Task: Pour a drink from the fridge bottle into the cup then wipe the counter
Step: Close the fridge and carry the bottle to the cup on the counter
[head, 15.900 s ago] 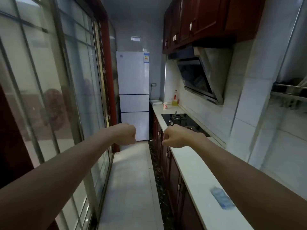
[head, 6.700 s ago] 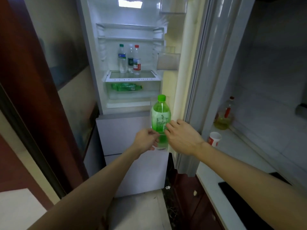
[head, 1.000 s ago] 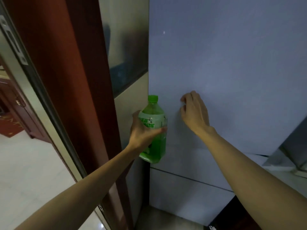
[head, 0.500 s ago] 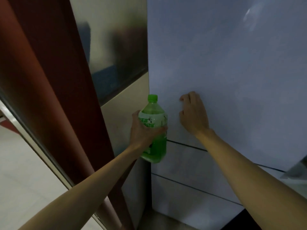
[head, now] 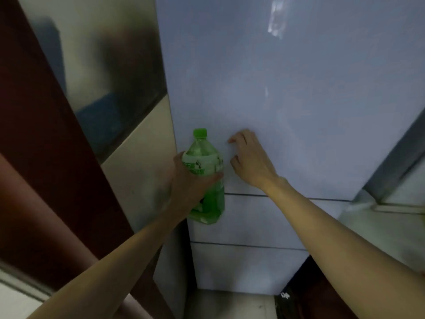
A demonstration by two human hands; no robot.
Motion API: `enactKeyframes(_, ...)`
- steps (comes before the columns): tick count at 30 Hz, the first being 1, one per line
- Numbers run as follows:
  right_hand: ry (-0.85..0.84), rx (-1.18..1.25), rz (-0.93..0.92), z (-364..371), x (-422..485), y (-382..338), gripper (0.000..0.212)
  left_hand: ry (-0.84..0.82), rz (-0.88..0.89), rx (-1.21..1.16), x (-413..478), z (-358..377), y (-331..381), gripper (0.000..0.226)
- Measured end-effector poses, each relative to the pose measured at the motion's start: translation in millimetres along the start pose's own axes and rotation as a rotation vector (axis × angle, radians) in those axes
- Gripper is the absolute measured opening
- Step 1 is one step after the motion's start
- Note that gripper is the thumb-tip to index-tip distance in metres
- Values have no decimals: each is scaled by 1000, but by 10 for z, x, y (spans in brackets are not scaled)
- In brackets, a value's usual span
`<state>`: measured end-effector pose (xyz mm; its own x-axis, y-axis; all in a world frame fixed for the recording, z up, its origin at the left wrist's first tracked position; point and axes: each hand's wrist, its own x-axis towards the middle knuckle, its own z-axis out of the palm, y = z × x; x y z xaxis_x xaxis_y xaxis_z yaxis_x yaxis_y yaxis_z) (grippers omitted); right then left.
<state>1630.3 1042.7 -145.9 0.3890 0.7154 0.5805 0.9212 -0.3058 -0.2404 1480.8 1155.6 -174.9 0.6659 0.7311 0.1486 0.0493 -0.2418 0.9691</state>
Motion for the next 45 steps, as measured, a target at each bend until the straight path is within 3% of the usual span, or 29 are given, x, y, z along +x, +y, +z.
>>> enactKeyframes(1,-9,-1,31,-36,-91,55,40,-9,-15,-7,-11,59,3,22)
enactKeyframes(5,-45,-58,161,-245,-558,295,34,-122,57,46,-103,369,40,86)
enactKeyframes(16,-51,-261,589,-1166,-1877,980,30,-454,176,-37,-617,1631,373,92)
enactKeyframes(25,-82,-293,884,-1887,-2814,1601,30,-630,204,-48,-1020,2674,647,93)
enactKeyframes(35,-139,-302,1105,-2516,-3582,2356,34,-729,222,-10,-1359,3843,871,91)
enactKeyframes(45,-241,-284,1338,-2504,-4091,3007,51,-827,208,71,-1325,4693,649,98)
